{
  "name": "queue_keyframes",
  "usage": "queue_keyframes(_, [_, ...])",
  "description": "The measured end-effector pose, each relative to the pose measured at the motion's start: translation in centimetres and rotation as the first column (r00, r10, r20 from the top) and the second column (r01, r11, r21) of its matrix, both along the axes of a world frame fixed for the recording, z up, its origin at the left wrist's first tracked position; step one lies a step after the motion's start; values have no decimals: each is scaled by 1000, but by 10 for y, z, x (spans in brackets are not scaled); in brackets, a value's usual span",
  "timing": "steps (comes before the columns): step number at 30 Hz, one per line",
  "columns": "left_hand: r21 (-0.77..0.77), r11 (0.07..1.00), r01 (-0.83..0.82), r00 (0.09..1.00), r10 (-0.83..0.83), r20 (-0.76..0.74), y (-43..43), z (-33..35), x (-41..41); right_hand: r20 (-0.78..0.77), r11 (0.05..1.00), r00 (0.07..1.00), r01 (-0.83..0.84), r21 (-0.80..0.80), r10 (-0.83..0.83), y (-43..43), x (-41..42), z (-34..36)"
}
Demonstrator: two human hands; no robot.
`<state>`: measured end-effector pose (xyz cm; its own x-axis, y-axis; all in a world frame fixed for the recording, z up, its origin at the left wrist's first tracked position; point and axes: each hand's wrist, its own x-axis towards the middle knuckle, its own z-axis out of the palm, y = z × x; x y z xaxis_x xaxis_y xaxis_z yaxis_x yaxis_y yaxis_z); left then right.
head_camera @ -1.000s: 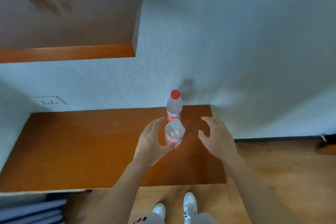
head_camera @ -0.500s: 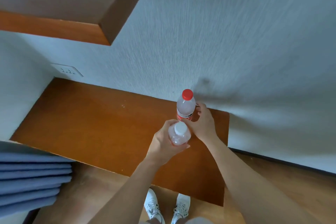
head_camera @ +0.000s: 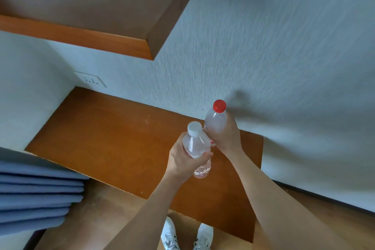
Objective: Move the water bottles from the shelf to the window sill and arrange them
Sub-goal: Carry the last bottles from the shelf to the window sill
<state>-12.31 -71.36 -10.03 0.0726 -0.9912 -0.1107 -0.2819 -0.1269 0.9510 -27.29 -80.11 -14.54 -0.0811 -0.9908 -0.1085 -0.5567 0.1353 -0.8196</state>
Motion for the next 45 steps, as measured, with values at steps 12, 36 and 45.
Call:
queue_keyframes(12, [-119,992,-44,983,22,-181,4,81,44,147,956,984,132,-262,-96,58,12,113])
queue_keyframes(36, [-266,755,-600,795,599,-93,151,113,245,215,837,828,-438,-329,518,148,235,134])
queue_keyframes(45, [-162,390,-906,413,900,-138,298,117,261,298,569,497,-784,-248,815,230,308,134])
